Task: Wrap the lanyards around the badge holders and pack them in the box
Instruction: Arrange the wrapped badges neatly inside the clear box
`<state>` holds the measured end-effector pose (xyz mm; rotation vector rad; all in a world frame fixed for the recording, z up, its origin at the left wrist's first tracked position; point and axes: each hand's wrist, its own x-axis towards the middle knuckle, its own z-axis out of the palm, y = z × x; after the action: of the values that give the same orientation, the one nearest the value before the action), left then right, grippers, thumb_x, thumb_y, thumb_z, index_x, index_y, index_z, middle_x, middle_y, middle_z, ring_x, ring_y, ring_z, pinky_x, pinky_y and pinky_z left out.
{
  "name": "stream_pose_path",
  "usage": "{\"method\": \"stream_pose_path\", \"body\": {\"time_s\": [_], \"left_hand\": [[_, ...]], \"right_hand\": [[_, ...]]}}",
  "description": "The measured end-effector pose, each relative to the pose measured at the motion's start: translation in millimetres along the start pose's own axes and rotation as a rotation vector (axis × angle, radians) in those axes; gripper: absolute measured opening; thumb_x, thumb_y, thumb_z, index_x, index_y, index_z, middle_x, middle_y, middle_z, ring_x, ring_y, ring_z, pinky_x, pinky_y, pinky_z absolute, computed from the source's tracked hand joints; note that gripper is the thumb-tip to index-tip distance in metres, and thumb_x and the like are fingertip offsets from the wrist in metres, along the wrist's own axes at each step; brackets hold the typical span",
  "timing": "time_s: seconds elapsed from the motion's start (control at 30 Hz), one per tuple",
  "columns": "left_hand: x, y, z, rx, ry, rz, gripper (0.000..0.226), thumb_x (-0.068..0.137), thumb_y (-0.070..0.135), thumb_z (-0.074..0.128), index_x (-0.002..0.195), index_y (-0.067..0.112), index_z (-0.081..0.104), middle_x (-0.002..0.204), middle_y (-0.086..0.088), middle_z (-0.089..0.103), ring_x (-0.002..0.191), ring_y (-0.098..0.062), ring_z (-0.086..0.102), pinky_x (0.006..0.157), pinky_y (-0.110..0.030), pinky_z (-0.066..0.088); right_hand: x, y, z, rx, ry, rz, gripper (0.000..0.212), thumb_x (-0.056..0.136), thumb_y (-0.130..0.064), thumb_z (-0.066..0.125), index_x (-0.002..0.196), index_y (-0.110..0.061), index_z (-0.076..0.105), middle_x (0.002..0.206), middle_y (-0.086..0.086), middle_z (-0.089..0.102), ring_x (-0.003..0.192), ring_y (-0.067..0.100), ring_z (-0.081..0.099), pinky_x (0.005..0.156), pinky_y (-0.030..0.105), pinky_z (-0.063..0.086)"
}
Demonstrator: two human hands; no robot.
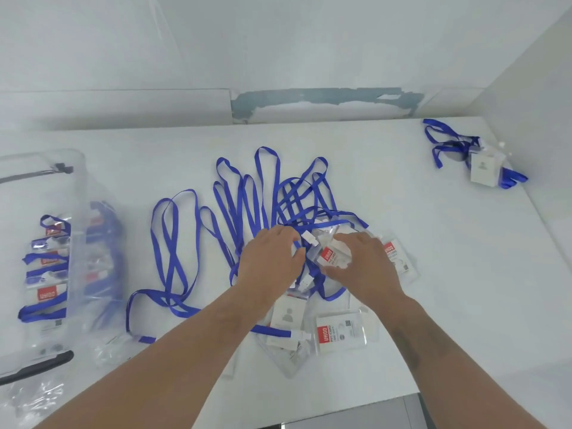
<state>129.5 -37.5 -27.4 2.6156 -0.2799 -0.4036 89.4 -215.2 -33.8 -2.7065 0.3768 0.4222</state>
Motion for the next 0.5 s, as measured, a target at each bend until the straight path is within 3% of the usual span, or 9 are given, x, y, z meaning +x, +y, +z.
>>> {"method": "stream_pose_path", "body": {"time_s": [0.1,0.2,0.3,0.5], "left_hand": [[14.1,9.8,12.8,0.088,-0.081,-0.012,0.033,0.097,0.047,0.047,0.120,0.027,0.061,0.114,0.007,0.063,0.106,-0.015,0.056,0.087,-0.036,0.052],[22.2,16.0,24.2,0.162,-0.121,-0.093,0.034,0.095,0.052,0.048,0.095,0.024,0.068,0.090,0.005,0.066,0.085,-0.015,0.059,0.068,-0.032,0.051],[29.0,23.4,31.9,0.161,-0.179,-0.171,0.040,0.091,0.053,0.051,0.066,0.022,0.055,0.064,0.005,0.054,0.059,-0.013,0.052,0.052,-0.027,0.040],[40.2,28.7,21.4,-0.168,-0.308,-0.343,0.029,0.081,0.037,0.063,0.065,0.015,0.055,0.059,0.001,0.052,0.053,-0.015,0.047,0.057,-0.030,0.045]], "right_hand": [[4.5,3.7,7.6,-0.067,-0.031,-0.017,0.072,0.075,-0.054,0.073,0.138,-0.035,0.044,0.137,-0.009,0.046,0.124,0.014,0.041,0.095,0.032,0.045],[6.2,5.6,13.2,-0.049,-0.045,-0.026,0.071,0.075,-0.054,0.073,0.137,-0.035,0.044,0.138,-0.008,0.043,0.125,0.015,0.040,0.096,0.032,0.047],[6.6,10.5,13.4,0.067,-0.043,-0.021,0.066,0.076,-0.050,0.074,0.135,-0.035,0.048,0.137,-0.008,0.044,0.124,0.014,0.042,0.097,0.032,0.046],[2.8,17.4,3.5,0.265,-0.007,-0.042,0.048,0.082,-0.051,0.069,0.126,-0.036,0.056,0.126,-0.016,0.051,0.113,0.006,0.051,0.096,0.030,0.047]]}}
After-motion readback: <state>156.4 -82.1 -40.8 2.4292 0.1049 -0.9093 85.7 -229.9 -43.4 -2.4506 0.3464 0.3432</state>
